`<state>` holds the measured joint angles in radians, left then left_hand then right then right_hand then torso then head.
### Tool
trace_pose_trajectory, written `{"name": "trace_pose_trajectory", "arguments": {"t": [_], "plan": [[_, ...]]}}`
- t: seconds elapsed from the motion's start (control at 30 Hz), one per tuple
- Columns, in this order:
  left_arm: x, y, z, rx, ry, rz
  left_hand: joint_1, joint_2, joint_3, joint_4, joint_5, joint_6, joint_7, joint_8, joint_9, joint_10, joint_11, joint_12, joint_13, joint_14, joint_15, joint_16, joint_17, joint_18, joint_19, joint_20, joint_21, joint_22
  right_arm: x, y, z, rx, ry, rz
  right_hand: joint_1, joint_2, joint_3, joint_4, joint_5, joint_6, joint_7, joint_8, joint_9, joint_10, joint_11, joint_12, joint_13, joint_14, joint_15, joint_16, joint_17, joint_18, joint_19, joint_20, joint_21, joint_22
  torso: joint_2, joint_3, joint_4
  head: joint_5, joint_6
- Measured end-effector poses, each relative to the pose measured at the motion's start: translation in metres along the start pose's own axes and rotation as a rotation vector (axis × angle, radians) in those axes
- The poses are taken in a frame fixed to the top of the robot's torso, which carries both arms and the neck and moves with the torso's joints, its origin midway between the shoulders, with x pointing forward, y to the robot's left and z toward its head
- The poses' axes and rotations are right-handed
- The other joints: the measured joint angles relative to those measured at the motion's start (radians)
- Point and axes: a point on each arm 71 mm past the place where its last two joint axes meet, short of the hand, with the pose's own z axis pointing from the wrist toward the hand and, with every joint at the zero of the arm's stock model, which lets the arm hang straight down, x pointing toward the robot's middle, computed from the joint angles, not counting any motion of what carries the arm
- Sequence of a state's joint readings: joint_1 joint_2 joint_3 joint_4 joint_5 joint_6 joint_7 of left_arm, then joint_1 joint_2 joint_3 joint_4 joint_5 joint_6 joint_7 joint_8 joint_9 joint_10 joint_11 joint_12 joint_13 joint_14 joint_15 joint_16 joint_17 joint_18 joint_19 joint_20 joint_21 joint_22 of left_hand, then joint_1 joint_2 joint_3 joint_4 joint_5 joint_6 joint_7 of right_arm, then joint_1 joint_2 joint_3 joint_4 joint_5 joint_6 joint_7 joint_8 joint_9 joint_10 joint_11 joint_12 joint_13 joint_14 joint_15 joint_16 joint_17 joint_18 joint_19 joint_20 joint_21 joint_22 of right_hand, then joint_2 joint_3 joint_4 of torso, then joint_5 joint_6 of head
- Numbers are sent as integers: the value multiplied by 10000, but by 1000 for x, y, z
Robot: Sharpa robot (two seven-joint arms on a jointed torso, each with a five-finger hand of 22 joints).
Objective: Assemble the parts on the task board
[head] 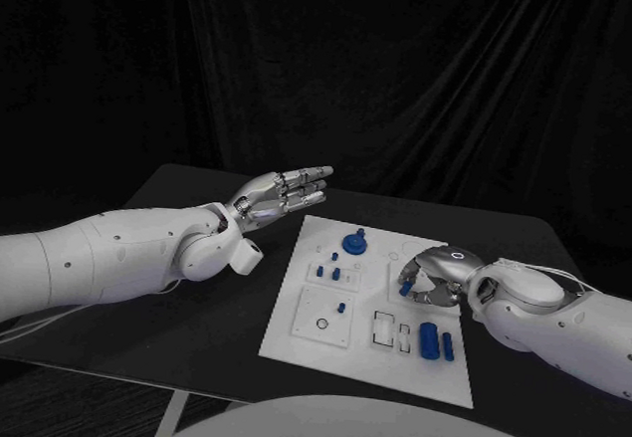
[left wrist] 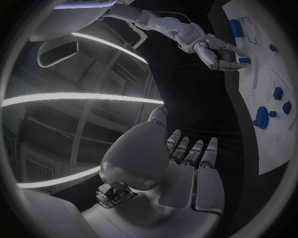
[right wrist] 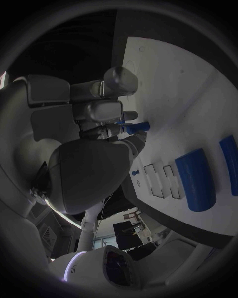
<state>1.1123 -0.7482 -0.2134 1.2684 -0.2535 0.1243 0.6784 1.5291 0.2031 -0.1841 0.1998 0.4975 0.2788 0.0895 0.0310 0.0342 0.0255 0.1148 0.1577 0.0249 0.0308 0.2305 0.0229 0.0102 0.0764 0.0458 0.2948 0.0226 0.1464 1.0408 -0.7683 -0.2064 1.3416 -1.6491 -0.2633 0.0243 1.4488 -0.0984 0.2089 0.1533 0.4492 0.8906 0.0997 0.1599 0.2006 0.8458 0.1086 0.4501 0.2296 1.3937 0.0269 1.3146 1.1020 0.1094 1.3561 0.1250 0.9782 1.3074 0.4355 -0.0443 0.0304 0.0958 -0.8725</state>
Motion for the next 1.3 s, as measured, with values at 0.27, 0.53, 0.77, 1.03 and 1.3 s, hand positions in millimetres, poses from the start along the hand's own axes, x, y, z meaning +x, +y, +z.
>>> {"name": "trace_pose_trajectory", "arguments": {"t": [0.27,0.53,0.77,1.03,1.3], "plan": [[1,3,-2,-60,-2,-54,0,0,-1,-55,0,0,0,0,0,0,0,0,0,-37,37,0,0,0,0,0,0,-15,0,1,0,-165,-102,12,180,-13,484,-323,294,629,137,611,390,623,-194,146,-17,39,-40,79,76,0,23,-24,206,-1,1,1,1,19,0],[1,5,-3,-83,-5,-75,38,39,26,-83,48,0,0,0,-1,0,0,0,0,-37,37,0,8,0,0,0,0,-15,-1,3,0,-308,-254,13,309,-95,873,-716,645,915,310,1326,609,1145,-358,429,60,107,-288,105,126,-2,109,-183,474,7,-1,0,3,38,0],[1,5,-3,-88,9,-89,38,39,54,-111,48,0,0,0,-1,0,0,0,0,-37,36,0,7,0,0,0,0,-14,-2,3,-1,-377,-403,20,347,-132,949,-819,651,1050,268,1486,604,1336,-443,508,128,142,-323,105,153,-1,159,-233,582,7,-7,0,3,50,0],[2,6,-3,-99,17,-106,38,39,54,-110,96,0,0,0,-1,0,0,0,0,-37,36,0,7,0,0,0,0,-21,-8,5,-5,-458,-706,25,374,-139,1002,-875,643,1049,269,1583,598,1335,-443,505,126,142,-323,105,152,-1,159,-233,582,6,-8,-1,0,112,0],[2,6,-3,-105,19,-113,38,38,55,-111,96,0,0,0,-2,0,0,0,0,-37,36,0,6,0,0,0,0,-24,-36,13,-7,-725,-1135,-125,338,-104,1041,-917,562,954,287,1727,598,1334,-442,504,123,142,-323,104,53,-1,123,-268,582,5,-15,-1,-3,169,0]]}}
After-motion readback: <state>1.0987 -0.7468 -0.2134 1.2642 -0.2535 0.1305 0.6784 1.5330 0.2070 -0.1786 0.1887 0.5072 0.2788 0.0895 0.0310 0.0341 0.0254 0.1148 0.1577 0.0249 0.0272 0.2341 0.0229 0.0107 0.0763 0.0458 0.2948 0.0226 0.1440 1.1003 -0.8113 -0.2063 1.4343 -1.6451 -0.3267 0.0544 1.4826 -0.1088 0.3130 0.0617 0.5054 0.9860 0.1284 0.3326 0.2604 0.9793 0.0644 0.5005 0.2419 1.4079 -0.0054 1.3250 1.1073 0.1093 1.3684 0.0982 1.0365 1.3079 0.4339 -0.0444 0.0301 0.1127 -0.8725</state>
